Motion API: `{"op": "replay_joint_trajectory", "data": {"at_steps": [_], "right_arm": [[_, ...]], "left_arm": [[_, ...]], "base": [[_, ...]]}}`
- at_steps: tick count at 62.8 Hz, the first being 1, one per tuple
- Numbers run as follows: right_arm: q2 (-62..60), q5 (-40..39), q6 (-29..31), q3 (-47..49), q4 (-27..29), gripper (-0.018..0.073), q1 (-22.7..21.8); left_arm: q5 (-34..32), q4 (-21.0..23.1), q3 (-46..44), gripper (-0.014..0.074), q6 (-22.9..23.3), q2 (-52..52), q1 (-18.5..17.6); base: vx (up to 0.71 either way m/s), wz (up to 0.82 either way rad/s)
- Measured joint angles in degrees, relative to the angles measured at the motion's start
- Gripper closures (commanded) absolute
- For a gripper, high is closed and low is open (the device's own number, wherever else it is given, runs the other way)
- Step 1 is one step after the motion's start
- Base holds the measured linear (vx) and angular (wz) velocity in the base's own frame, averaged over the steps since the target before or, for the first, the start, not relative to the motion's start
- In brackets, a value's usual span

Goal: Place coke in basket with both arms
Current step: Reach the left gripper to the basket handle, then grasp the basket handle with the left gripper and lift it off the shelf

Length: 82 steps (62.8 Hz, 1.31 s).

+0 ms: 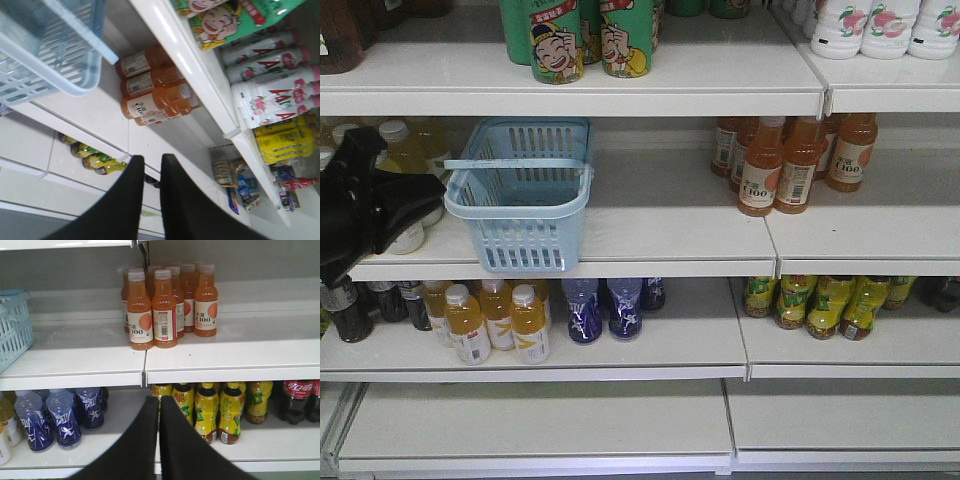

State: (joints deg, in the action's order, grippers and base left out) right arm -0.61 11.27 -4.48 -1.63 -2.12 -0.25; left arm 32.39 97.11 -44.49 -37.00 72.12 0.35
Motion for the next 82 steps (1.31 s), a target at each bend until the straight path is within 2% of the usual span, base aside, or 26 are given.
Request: {"op": "replay_joint_trajectory", "data": {"at_steps": [12,21,41,82], "right_arm": [[0.0,0.0,0.0,0.0,0.0,0.0565,0.0],[0.0,0.0,0.0,0.0,0.0,0.0565,0.0],[0.0,0.0,0.0,0.0,0.0,0.0565,0.0],[0.0,0.0,0.0,0.0,0.0,0.0565,0.0]], "left_arm": [[0.0,0.2,-0.4,0.0178,0.8,6.5,0.0],[-0.1,0.2,-2.0,0.0101,0.8,10.8,0.0],[-1.4,0.2,-13.0,0.0101,0.8,20.0,0.0],[-3.1,0.6,-36.1,0.0104,6.8,42.9,0.0]], "base": [[0.00,0.00],[0.00,0.00],[0.00,0.00],[0.00,0.00]]}}
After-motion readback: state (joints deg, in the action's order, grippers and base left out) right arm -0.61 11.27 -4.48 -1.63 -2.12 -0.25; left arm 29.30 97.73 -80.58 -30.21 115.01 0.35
